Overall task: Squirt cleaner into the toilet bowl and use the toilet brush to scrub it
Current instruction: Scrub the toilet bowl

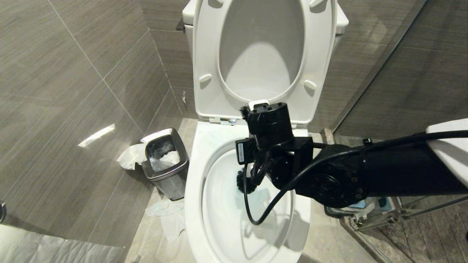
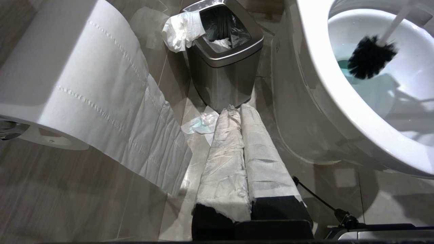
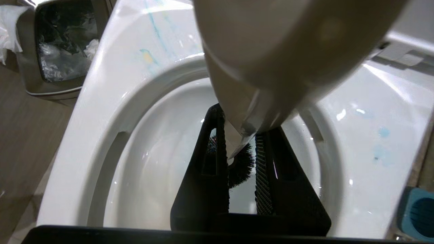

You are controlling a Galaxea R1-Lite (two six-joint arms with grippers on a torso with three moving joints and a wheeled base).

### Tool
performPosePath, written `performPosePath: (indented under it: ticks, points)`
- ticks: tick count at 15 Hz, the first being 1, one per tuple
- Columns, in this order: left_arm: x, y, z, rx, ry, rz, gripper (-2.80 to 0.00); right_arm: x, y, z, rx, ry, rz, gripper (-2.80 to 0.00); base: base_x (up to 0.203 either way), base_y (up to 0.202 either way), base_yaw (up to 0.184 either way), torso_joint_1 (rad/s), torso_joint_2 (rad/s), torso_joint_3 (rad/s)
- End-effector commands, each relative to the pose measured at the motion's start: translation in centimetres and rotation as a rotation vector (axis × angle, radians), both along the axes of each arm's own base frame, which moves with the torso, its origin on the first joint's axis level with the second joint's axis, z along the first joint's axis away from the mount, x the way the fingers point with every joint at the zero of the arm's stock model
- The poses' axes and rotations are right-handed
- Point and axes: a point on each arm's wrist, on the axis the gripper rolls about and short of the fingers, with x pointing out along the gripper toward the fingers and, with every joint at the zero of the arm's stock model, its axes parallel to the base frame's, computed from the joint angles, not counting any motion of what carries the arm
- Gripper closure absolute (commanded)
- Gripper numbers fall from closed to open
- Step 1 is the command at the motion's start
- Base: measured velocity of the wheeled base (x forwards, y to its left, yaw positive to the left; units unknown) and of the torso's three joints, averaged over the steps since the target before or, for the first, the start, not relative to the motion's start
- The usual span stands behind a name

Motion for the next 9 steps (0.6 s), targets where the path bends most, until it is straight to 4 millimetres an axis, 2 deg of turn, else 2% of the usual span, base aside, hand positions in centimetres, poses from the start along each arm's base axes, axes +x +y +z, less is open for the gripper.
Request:
performPosePath:
  ticks: [1, 4, 5, 6, 9]
  points:
    - [0.0, 0.0, -0.1, 0.0, 0.003, 0.0, 0.0, 1.1, 1.1, -3.4, -0.046, 0.043, -0.007, 0.0, 0.0, 0.0, 0.0, 0.0, 0.0, 0.0]
    - [0.0, 0.0, -0.1, 0.0, 0.003, -0.001, 0.0, 2.3, 1.9, -6.7, -0.055, 0.042, -0.038, 0.0, 0.0, 0.0, 0.0, 0.0, 0.0, 0.0]
    - [0.0, 0.0, -0.1, 0.0, 0.003, -0.001, 0.0, 2.6, 1.8, -6.9, -0.052, 0.036, -0.051, 0.0, 0.0, 0.0, 0.0, 0.0, 0.0, 0.0]
    - [0.0, 0.0, -0.1, 0.0, 0.003, -0.001, 0.0, 2.4, 1.7, -6.2, -0.041, 0.025, -0.052, 0.0, 0.0, 0.0, 0.0, 0.0, 0.0, 0.0]
    - [0.0, 0.0, -0.1, 0.0, 0.003, 0.001, 0.0, 1.0, 0.3, -2.0, 0.014, -0.025, -0.05, 0.0, 0.0, 0.0, 0.0, 0.0, 0.0, 0.0]
